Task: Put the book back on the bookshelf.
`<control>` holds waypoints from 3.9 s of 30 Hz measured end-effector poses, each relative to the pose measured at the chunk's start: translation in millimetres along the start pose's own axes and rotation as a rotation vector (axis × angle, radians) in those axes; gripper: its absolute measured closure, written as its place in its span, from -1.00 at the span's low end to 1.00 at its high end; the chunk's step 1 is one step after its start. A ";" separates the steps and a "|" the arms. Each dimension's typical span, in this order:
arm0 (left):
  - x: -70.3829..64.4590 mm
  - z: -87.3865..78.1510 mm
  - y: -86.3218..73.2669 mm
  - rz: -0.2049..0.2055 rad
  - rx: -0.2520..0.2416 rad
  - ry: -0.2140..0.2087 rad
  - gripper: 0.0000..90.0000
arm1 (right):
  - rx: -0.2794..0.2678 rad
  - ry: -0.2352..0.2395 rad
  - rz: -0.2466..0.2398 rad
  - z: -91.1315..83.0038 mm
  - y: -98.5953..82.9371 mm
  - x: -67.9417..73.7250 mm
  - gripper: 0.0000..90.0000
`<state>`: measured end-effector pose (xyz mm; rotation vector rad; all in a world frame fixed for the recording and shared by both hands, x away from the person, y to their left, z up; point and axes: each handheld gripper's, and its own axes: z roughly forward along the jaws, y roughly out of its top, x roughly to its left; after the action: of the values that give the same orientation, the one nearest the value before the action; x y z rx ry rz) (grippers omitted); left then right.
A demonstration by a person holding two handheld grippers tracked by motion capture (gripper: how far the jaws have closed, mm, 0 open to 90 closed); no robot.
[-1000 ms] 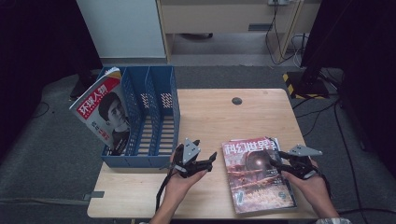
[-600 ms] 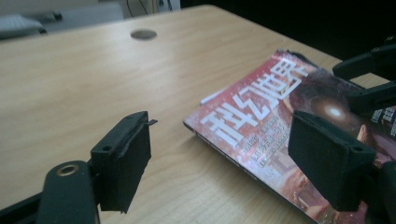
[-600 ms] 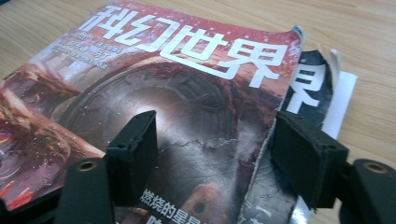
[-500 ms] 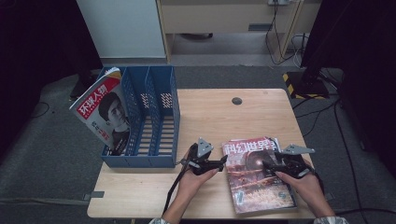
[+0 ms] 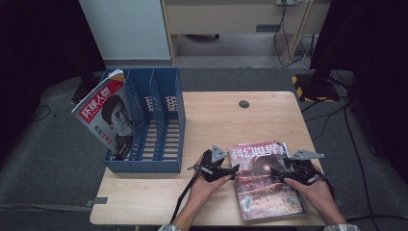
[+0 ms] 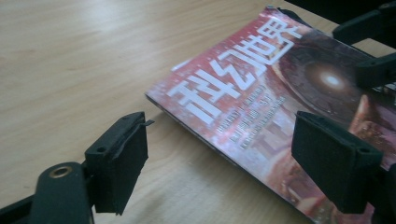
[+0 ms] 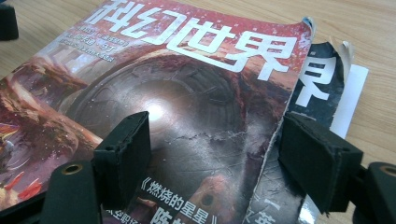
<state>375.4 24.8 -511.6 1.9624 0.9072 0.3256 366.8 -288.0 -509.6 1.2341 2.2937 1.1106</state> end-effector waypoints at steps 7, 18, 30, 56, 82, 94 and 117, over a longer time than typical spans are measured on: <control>-3.9 6.8 -4.7 0.013 0.031 -0.030 -0.66 | -0.006 0.001 0.004 0.5 -0.9 1.0 -0.45; -8.9 13.5 -8.6 -0.008 0.057 -0.084 -0.71 | -0.015 0.002 0.000 1.7 -2.4 2.4 -0.53; -11.1 18.2 -11.5 -0.045 0.070 -0.130 -0.80 | -0.018 0.003 -0.001 1.9 -2.8 3.2 -0.55; -17.1 19.0 -6.9 -0.024 0.063 -0.112 -0.68 | 0.008 0.016 -0.001 -4.0 -4.4 0.5 -0.55; 8.3 39.5 3.4 -0.083 0.074 -0.152 -0.76 | 0.007 0.012 0.002 -3.3 -4.6 -0.9 -0.61; 6.1 44.4 9.6 -0.106 0.090 -0.167 -0.69 | 0.008 0.011 0.000 -3.2 -4.5 -0.2 -0.61; -9.1 29.4 44.1 -0.090 -0.039 -0.169 -0.11 | -0.010 0.013 0.004 -4.2 -1.4 3.4 -0.29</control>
<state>405.8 -13.7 -489.8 1.8755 0.8700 0.1222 361.5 -287.7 -507.7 1.2322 2.2935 1.1329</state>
